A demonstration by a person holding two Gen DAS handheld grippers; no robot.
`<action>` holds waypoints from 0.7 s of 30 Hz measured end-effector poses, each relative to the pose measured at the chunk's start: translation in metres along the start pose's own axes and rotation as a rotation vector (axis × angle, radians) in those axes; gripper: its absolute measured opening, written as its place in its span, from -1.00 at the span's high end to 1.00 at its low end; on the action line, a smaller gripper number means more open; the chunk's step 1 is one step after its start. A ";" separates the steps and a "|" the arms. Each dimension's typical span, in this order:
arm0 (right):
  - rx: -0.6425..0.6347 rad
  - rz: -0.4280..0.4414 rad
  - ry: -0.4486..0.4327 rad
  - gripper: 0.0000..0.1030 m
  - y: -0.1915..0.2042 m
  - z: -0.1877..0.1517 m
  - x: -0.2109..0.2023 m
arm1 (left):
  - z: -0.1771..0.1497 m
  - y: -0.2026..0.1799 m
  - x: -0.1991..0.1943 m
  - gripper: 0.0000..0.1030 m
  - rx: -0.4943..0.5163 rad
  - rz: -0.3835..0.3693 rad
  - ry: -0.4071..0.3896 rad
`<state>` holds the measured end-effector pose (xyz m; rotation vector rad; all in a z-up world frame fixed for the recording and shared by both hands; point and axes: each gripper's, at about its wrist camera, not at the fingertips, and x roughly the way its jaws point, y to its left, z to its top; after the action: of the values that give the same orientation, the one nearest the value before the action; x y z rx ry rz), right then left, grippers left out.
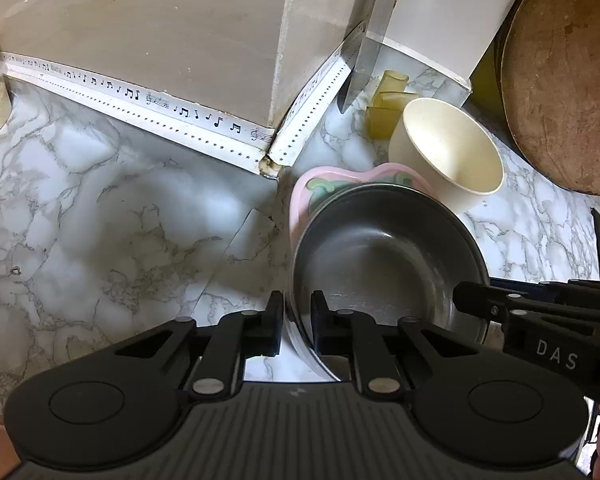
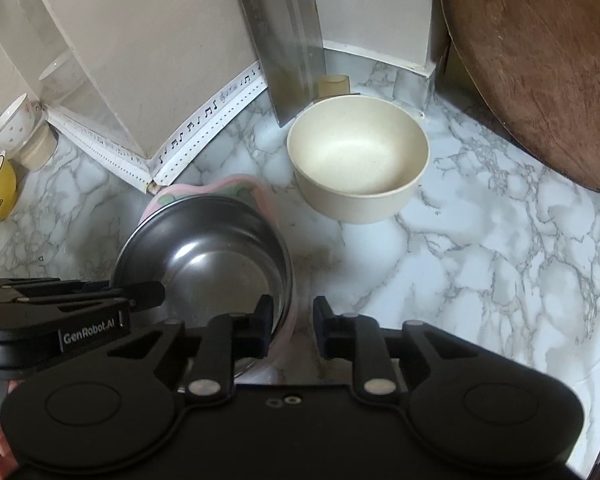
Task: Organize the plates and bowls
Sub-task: 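Move both tools to the pink pot and close them on its rim, then lift the pink pot with both tools and carry it over the steel bowl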
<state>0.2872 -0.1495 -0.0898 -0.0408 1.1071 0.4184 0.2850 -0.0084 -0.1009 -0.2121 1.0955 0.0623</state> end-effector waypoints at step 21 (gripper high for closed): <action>0.007 -0.034 -0.071 0.84 0.009 -0.003 -0.030 | 0.000 -0.011 -0.028 0.88 0.060 0.007 -0.062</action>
<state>0.2697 -0.1511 -0.0634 -0.0380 1.0370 0.3831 0.2740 -0.0176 -0.0748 -0.1519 1.0345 0.0422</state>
